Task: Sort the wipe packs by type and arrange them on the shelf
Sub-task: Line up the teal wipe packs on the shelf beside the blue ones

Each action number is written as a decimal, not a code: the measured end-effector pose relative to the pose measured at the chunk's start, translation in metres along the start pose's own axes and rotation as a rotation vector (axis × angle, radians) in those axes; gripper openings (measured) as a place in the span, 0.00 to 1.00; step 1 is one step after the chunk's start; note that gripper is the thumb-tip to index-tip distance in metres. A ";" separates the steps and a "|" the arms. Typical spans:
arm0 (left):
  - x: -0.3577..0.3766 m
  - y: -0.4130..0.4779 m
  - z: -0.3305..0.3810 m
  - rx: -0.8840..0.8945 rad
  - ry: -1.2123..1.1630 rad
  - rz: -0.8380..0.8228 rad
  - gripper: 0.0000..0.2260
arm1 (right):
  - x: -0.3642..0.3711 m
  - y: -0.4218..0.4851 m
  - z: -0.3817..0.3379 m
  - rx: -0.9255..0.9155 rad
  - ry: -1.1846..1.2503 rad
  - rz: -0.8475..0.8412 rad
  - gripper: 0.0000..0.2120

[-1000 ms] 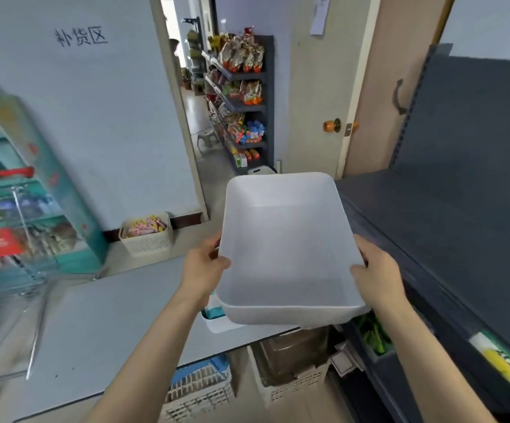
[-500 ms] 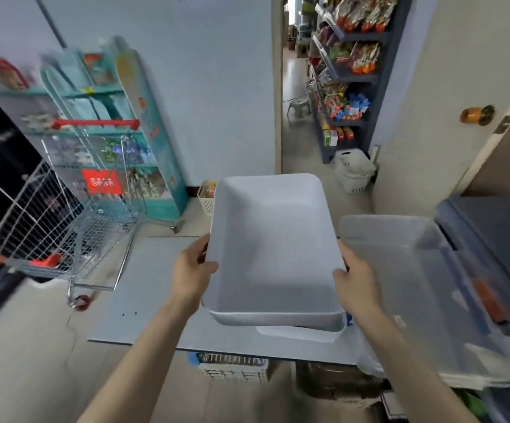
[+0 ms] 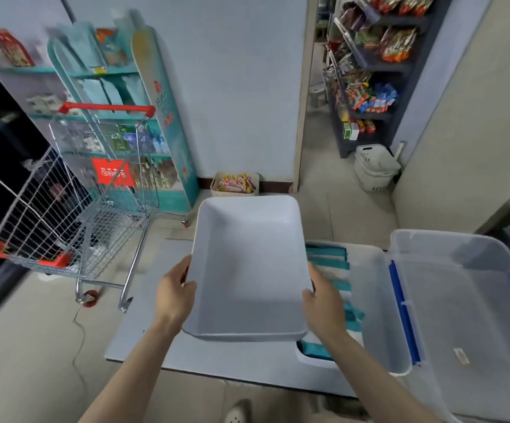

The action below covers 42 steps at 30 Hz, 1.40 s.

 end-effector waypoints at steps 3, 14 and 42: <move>-0.006 0.030 -0.022 -0.005 0.030 -0.008 0.31 | 0.036 0.012 -0.001 0.003 0.005 -0.017 0.28; 0.006 0.098 -0.110 -0.081 0.142 -0.124 0.30 | 0.132 0.028 0.033 0.182 -0.052 -0.139 0.30; 0.045 0.126 -0.194 -0.220 0.338 -0.266 0.32 | 0.181 0.022 0.063 0.308 -0.215 -0.285 0.30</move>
Point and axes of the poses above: each hand's wrist, its own y-axis towards the middle knuckle, its own x-axis out of the palm, z = x × y, the point moved 10 cm from there along y, towards the middle knuckle, and after that the axes turned 4 degrees about -x, right-handed, at the moved point
